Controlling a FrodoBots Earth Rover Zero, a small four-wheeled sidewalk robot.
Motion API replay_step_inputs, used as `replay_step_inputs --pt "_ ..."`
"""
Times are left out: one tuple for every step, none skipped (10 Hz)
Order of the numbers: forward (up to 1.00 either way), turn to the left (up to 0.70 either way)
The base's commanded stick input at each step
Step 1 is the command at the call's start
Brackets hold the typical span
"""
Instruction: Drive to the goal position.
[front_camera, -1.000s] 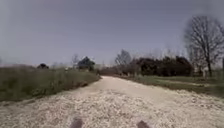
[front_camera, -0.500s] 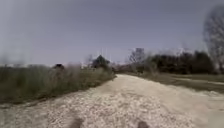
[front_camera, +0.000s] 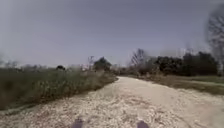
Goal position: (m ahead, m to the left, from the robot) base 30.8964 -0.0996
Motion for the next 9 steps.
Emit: replay_step_inputs --pt "0.70 0.00" --pt "0.70 0.07" --pt "0.70 0.31" --pt "0.70 0.18" --pt "0.70 0.05" --pt "0.70 0.02" --pt "0.70 0.00" --pt "0.70 0.00" --pt "0.70 -0.10"
